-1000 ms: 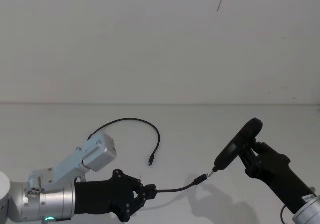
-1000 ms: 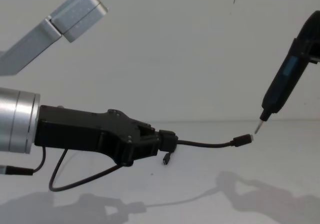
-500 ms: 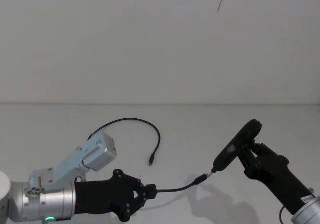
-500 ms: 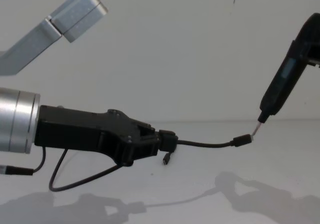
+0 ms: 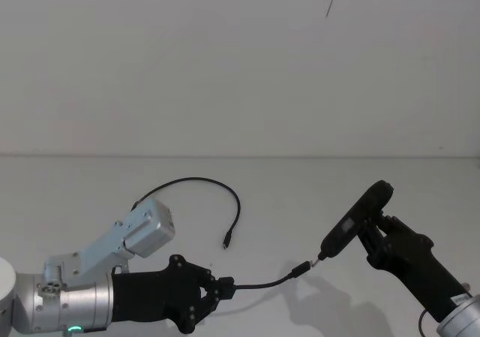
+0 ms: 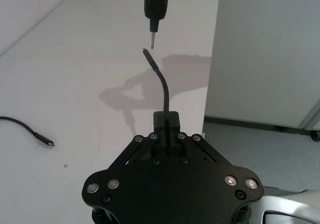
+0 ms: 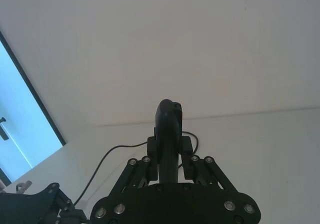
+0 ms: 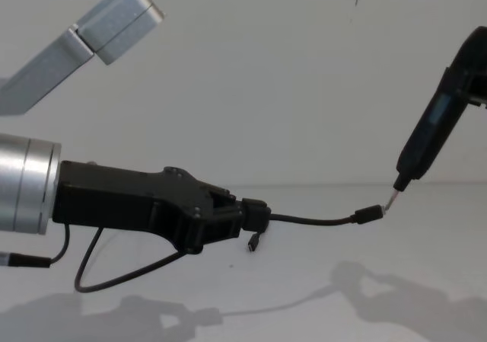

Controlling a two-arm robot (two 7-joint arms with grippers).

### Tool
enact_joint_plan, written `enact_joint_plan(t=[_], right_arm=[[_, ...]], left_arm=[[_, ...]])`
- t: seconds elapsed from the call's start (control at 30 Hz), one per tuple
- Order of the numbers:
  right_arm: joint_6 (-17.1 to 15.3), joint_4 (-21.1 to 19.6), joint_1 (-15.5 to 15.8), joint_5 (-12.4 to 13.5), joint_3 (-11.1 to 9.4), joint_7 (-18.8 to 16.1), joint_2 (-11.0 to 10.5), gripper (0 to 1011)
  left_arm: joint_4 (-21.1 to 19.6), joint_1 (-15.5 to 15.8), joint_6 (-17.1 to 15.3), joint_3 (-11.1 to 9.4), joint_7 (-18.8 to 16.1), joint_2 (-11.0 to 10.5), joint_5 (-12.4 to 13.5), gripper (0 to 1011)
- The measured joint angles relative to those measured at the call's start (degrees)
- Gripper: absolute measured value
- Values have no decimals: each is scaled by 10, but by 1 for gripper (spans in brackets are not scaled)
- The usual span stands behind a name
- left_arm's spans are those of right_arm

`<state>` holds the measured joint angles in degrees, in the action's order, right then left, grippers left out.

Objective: Pick up the data cable with the one hand.

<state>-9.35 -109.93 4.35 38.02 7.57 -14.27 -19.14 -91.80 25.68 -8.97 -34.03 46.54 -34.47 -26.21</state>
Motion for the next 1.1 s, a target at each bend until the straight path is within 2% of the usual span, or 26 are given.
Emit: enact_joint_plan(t=[1.1], right_arm=[[25, 33, -12, 19, 9, -15, -12, 269]], left_arm=[[0, 0, 0, 0, 0, 0, 0, 39]])
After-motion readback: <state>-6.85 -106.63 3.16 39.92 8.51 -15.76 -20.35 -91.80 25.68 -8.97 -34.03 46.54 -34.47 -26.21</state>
